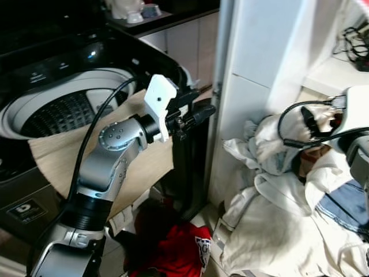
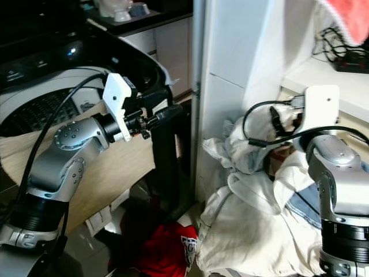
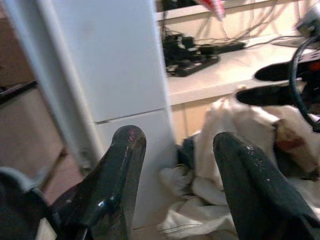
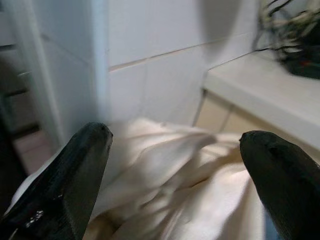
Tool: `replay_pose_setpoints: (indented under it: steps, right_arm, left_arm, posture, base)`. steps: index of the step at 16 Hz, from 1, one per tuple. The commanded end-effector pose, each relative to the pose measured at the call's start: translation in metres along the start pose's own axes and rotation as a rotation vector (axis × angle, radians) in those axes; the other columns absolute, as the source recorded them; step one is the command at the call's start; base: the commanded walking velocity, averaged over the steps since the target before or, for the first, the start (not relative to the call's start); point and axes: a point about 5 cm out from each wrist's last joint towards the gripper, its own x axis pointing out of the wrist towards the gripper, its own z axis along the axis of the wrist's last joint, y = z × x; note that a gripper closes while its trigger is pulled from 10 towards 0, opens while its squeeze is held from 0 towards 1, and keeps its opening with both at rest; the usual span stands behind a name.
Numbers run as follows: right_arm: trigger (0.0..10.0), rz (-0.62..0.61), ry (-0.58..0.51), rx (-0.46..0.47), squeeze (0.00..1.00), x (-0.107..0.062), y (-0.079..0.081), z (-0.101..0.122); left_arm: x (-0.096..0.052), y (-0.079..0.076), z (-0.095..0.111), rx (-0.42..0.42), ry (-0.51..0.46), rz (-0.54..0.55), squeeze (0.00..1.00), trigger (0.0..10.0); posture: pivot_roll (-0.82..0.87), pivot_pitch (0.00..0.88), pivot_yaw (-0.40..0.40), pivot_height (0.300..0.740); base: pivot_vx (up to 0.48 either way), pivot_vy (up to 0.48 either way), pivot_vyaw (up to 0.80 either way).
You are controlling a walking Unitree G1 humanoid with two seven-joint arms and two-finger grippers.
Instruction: Clothes washing
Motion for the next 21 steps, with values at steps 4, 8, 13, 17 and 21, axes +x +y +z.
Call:
replay_pose_setpoints:
  steps: [4,8,13,17,21]
  right_arm:
    - [10.0,0.099,0.096,0.008,1.00,0.012,0.006,-0.014]
    - [10.0,0.276,0.185,-0.009,0.00,0.018,0.024,-0.039]
    - [3.5,0.266,0.218,-0.047,0.00,0.027,0.024,-0.055]
    - [0.0,0.252,0.253,-0.067,0.00,0.028,0.022,-0.063]
    - [0.0,0.222,0.245,-0.032,0.00,0.027,0.018,-0.062]
  left_arm:
    - [-0.007,-0.026,-0.008,-0.060,0.061,-0.154,0.00,10.0]
    - [-0.010,-0.037,-0.011,-0.064,0.106,-0.212,0.00,10.0]
    - [-0.009,-0.044,-0.013,-0.075,0.137,-0.244,0.00,10.0]
    - [-0.009,-0.047,-0.013,-0.101,0.143,-0.262,0.00,10.0]
    - [-0.009,-0.048,-0.015,-0.105,0.157,-0.269,0.00,10.0]
  posture:
    - [-0.16,0.000,0.062,0.740]
    - [-0.16,0.000,0.057,0.740]
    - [-0.14,0.000,0.057,0.740]
    - [-0.14,0.000,0.057,0.740]
    - [-0.14,0.000,0.060,0.740]
  base:
    - [0.000,0.000,0.00]
    - [0.000,0.000,0.00]
    - [0.000,0.000,0.00]
    - [0.000,0.000,0.00]
    - [0.000,0.000,0.00]
